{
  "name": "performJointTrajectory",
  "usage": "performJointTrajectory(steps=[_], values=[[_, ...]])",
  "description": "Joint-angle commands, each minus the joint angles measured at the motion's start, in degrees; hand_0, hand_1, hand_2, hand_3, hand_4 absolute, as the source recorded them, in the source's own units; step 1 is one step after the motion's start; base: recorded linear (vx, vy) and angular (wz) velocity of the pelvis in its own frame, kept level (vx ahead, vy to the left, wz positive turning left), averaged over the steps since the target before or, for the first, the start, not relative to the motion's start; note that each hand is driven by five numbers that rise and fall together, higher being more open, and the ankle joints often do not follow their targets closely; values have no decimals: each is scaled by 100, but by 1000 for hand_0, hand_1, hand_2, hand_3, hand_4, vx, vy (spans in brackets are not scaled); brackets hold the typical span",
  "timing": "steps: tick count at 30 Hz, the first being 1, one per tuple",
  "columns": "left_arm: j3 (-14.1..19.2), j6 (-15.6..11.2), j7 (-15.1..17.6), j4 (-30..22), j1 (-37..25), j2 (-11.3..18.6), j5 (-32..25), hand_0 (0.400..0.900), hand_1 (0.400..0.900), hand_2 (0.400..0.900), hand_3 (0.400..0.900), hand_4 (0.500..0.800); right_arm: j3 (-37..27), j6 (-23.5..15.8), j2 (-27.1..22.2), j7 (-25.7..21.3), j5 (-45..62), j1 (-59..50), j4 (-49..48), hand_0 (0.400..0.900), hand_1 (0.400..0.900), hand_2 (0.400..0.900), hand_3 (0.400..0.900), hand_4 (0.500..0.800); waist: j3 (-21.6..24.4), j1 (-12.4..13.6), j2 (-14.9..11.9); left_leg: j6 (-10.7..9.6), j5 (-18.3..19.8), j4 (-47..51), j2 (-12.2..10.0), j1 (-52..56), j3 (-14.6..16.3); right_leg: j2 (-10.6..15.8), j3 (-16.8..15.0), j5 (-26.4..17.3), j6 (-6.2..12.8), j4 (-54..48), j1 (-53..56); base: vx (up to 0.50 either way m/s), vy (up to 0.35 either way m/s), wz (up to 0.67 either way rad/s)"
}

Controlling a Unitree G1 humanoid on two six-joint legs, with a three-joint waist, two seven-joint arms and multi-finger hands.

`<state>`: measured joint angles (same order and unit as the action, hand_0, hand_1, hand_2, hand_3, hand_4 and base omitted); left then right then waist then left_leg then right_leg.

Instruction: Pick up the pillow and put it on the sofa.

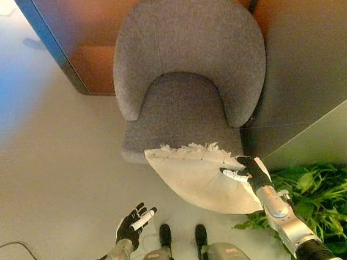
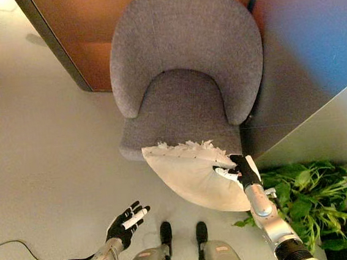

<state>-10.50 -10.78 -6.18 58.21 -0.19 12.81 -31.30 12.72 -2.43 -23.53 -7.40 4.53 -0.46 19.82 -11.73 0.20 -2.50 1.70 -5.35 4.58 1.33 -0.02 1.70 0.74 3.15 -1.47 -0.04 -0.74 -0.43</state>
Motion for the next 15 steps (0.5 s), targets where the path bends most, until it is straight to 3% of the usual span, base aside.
performJointTrajectory(steps=[1, 5, 9, 15], values=[[167, -54, -137, 409, -46, 9, 257, 900, 900, 900, 900, 800, -812, -453, -564, 104, 202, -462, -1525, 400, 400, 400, 400, 500, 697, -85, -81, -150, 500, -353, 49, -3, -68, 205, 59, -32, 310, 226, -42, 80, -4, -1], [223, 37, -254, 559, -80, 70, 335, 900, 900, 900, 900, 800, -1126, -340, -976, 230, 178, -778, -1686, 400, 400, 400, 400, 500, 796, -72, -124, -157, 533, -289, 11, 149, -41, 198, 54, -3, 305, 187, 101, 72, -8, -2], [242, 158, -268, 657, -142, 134, 406, 900, 900, 900, 900, 800, -1379, 14, -1496, 360, 388, -1429, -1728, 400, 400, 400, 400, 500, 881, -29, -191, -188, 542, -220, -29, 236, -24, 204, 71, 9, 306, 127, 198, 50, -11, 2], [228, 309, -296, 770, -237, 233, 430, 900, 900, 900, 900, 800, -1212, 583, -2148, 441, 663, -2677, -1458, 400, 400, 400, 400, 500, 966, 86, -273, -229, 547, -190, -70, 309, -38, 226, 154, 37, 284, 93, 308, 48, 1, 7]])
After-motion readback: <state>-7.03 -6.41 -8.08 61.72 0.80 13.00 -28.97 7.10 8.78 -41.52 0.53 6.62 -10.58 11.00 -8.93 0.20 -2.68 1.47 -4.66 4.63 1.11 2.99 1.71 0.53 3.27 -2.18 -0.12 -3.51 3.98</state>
